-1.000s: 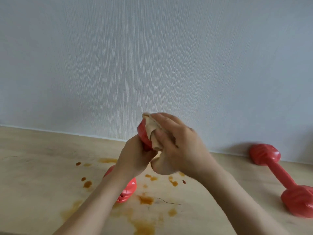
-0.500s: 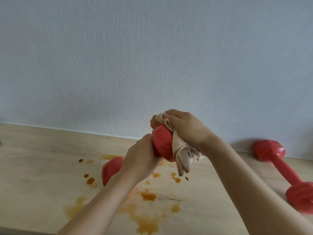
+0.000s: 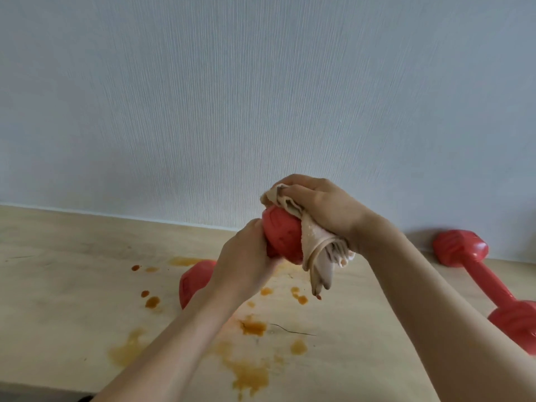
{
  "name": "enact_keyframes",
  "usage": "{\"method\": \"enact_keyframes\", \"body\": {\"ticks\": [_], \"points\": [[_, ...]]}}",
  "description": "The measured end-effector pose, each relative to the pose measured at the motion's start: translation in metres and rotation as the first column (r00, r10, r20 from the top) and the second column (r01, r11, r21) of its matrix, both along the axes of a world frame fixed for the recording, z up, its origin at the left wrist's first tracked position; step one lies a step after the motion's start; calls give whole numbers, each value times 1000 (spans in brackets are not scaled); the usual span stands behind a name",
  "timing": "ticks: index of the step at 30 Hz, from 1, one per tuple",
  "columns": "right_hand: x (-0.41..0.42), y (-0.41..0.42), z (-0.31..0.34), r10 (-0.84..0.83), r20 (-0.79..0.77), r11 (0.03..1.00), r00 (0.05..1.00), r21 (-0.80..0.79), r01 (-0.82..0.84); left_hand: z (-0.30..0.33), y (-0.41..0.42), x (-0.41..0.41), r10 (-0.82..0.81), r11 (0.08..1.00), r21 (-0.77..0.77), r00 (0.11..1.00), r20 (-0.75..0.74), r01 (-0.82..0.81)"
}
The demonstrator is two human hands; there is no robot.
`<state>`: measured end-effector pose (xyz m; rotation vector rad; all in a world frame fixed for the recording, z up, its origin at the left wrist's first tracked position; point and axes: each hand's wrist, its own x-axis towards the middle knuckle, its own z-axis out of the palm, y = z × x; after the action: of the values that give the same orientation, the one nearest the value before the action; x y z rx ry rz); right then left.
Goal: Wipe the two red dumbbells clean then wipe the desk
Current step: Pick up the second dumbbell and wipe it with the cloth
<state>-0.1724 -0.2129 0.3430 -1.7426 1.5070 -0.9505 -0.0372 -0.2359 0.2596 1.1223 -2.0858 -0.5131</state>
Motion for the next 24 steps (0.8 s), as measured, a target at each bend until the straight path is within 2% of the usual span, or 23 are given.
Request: {"method": "enact_keyframes", "body": {"ticks": [2,4,7,9,11,14,18,24], "points": [[-5,0,-8,-66,221,996,973,75,51,-1,-1,-1,17,1000,-16,1000,-22,-18],[-9,7,-20,-176,447,983,877,134,129,0,-2,-2,49,999,-15,998,-40,-49],[-9,15,-38,-213,585,977,782,116,179,2,-1,-7,82,997,9,997,-4,-82],[-5,21,-46,-212,652,972,728,63,226,5,-2,-11,78,997,21,996,-39,-77],[-2,23,-52,-208,630,960,748,-15,280,4,-6,-12,79,996,56,991,-105,-74],[-1,24,-52,-210,520,936,828,-139,325,3,-10,-16,75,994,93,983,-166,-60],[-4,33,-52,-211,365,910,907,-265,318,0,-15,-18,32,995,103,969,-244,-7],[-18,48,-41,-132,329,924,935,-299,236,4,-30,-13,57,997,70,970,-238,-42]]}}
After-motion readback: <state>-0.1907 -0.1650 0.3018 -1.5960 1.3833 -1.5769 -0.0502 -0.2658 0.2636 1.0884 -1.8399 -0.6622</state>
